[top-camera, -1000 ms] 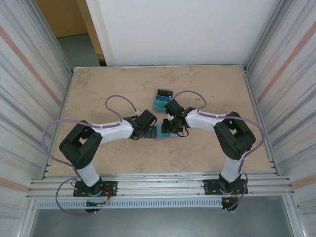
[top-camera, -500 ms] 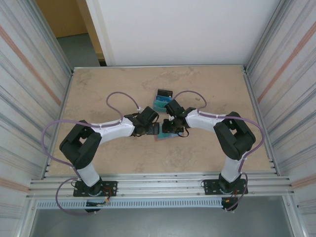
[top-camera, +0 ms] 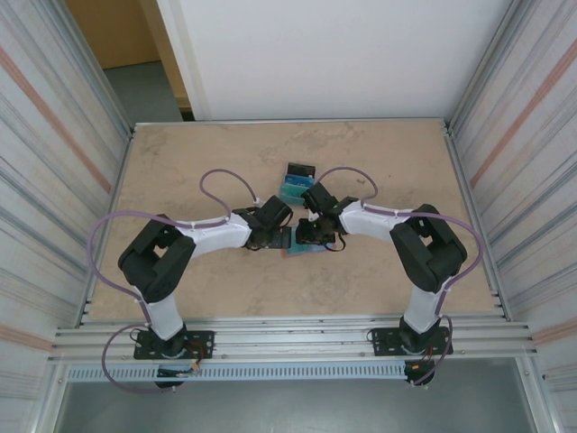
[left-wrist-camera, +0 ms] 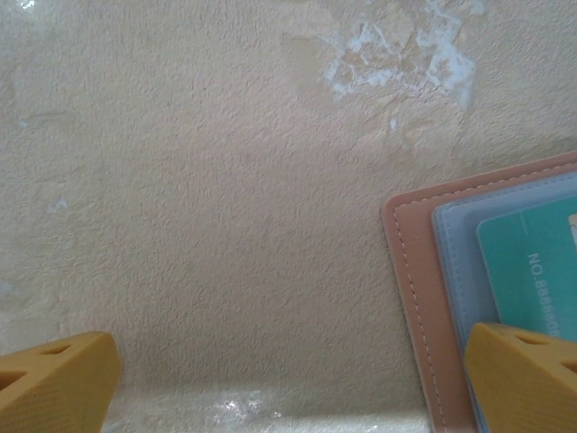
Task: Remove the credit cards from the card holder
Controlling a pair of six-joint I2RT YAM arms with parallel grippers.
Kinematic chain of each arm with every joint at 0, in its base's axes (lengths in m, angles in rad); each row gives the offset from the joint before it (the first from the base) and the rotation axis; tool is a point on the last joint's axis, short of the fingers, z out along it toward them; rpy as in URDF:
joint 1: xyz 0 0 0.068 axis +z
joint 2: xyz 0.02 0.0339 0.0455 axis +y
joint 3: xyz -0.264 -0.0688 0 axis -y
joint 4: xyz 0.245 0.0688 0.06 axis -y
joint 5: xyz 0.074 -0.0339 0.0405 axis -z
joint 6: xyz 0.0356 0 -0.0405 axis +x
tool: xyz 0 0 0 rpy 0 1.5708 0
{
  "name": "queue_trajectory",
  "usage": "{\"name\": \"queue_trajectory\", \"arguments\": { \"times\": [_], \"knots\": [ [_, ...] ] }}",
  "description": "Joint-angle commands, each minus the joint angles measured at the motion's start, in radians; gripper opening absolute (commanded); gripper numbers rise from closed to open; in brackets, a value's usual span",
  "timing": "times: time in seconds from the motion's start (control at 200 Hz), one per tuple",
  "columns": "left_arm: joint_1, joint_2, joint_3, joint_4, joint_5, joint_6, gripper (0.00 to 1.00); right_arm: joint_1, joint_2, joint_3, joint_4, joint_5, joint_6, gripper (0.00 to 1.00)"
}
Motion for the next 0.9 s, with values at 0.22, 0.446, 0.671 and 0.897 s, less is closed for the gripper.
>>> {"name": "queue_trajectory", "arguments": {
  "times": [0.22,0.446,0.671,0.897],
  "knots": [
    [-0.008,0.025,0.002,-0.065,-0.003,0.016,0.99,-0.073,-0.047,-0.135,0.229,-0.272,0.024,0.21],
    [-0.008,0.027,-0.004,-0.066,-0.003,0.012,0.99,-0.105,-0.036,-0.172,0.341,-0.385,0.059,0.17],
    [-0.008,0.017,-0.016,-0.066,-0.003,0.005,0.99,-0.12,-0.029,-0.192,0.382,-0.413,0.078,0.09],
    [-0.008,0.009,-0.017,-0.071,-0.01,0.005,0.99,-0.142,-0.021,-0.214,0.429,-0.444,0.104,0.0]
  ]
}}
